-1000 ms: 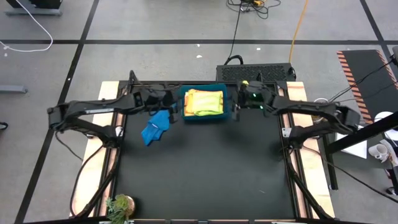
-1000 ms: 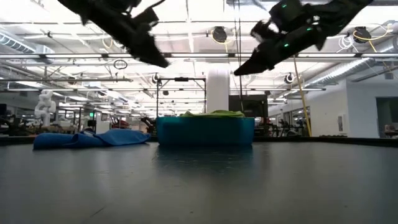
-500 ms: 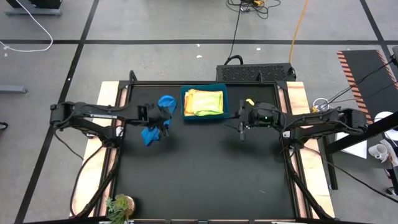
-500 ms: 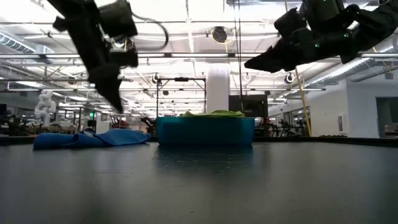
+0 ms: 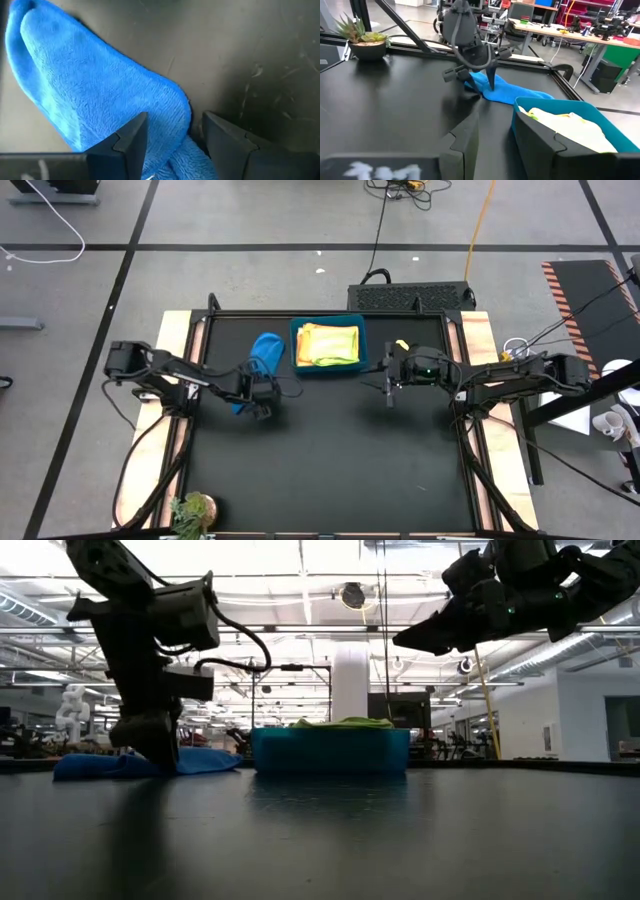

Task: Fold microfiber towels
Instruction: Fold the blue microfiber cloth

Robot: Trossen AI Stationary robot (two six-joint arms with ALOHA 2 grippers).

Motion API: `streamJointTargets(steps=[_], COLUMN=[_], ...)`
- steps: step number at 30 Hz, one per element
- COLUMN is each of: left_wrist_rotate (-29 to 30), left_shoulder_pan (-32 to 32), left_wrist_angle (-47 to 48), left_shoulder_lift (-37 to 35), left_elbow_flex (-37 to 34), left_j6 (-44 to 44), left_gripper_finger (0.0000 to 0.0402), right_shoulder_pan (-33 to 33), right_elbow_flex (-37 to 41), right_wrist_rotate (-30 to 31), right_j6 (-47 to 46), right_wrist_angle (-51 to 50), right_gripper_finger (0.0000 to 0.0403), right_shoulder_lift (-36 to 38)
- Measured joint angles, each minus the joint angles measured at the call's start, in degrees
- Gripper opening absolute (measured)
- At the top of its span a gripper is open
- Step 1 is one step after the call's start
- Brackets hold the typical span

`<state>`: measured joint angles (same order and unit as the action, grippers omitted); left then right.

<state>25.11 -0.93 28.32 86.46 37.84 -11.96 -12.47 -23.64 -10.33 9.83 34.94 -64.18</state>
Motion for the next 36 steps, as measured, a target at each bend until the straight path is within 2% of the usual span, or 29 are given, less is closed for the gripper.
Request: streamJointTargets(steps=[4, 7, 10, 15, 16, 19, 24, 36], left_wrist_rotate=[1.4, 2.3, 2.4, 2.3, 2.3, 2.1, 1.7, 0.8], left_shoulder_pan=[0.1, 0.1, 0.5, 0.8, 0.8, 1.2, 3.1, 15.7], left_wrist_angle=[-0.4, -0.4, -1.1, -0.7, -0.9, -0.1, 7.8, 29.9], left_shoulder_lift=[2.1, 2.1, 1.6, 1.8, 1.8, 1.7, 1.7, 1.7], left_elbow_flex=[0.2, 0.2, 0.1, 0.5, 0.9, 2.3, 8.6, 32.9], left_j6=[1.1, 1.6, 3.1, 5.2, 5.4, 5.9, 5.7, 3.8], left_gripper_finger=[0.0190, 0.0172, 0.0128, 0.0023, 0.0013, 0.0011, 0.0006, 0.0004], right_shoulder_pan=[0.0, 0.0, 0.0, 0.0, 0.0, 0.1, 0.5, 7.4], right_elbow_flex=[0.0, 0.0, 0.0, 0.0, 0.0, 0.0, 0.0, -0.1], right_wrist_rotate=[0.0, 0.0, 0.0, 0.0, 0.0, 0.0, -0.1, -0.2], right_j6=[0.0, 0.0, -0.2, -0.2, -0.2, -0.4, -0.4, 3.0], right_wrist_angle=[-0.1, -0.5, -0.6, -0.6, -0.7, -0.7, -0.7, 1.5], right_gripper_finger=[0.0116, 0.0116, 0.0116, 0.0116, 0.0116, 0.0116, 0.0116, 0.0116], right_shoulder_lift=[0.0, 0.0, 0.0, 0.0, 0.0, 0.0, 0.0, 0.0])
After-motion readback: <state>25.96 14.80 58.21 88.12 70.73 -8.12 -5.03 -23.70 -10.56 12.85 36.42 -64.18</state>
